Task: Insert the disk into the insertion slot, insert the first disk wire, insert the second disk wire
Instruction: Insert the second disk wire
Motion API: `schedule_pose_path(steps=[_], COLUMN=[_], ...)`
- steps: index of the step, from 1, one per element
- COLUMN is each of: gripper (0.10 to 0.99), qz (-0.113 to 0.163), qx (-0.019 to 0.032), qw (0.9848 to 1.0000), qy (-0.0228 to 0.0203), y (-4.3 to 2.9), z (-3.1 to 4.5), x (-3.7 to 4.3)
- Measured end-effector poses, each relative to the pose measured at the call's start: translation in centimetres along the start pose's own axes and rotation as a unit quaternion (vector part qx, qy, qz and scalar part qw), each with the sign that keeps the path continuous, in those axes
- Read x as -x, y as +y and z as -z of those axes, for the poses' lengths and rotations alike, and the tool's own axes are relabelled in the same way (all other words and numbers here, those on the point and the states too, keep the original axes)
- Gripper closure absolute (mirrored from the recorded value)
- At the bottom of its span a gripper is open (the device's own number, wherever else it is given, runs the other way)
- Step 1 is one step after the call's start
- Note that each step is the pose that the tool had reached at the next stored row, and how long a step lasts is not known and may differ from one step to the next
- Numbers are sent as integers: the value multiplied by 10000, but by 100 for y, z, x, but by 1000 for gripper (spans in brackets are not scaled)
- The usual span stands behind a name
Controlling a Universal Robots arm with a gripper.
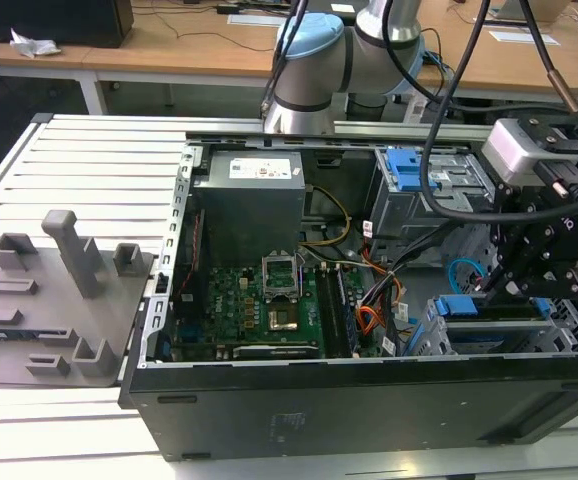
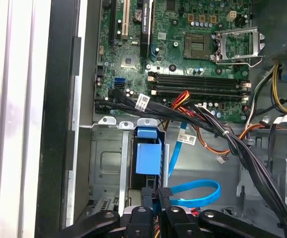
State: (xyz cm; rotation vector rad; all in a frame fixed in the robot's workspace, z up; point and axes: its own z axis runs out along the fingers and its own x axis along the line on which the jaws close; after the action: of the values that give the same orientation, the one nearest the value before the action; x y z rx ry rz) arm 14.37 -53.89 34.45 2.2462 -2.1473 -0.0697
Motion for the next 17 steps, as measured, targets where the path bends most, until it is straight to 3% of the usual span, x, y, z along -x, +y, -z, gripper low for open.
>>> schedule_pose_path(steps=[17], gripper=[914], qz=[2], qx=[0], qw=[10000], qy=[-17], y=[-34], z=[-73], x=[1])
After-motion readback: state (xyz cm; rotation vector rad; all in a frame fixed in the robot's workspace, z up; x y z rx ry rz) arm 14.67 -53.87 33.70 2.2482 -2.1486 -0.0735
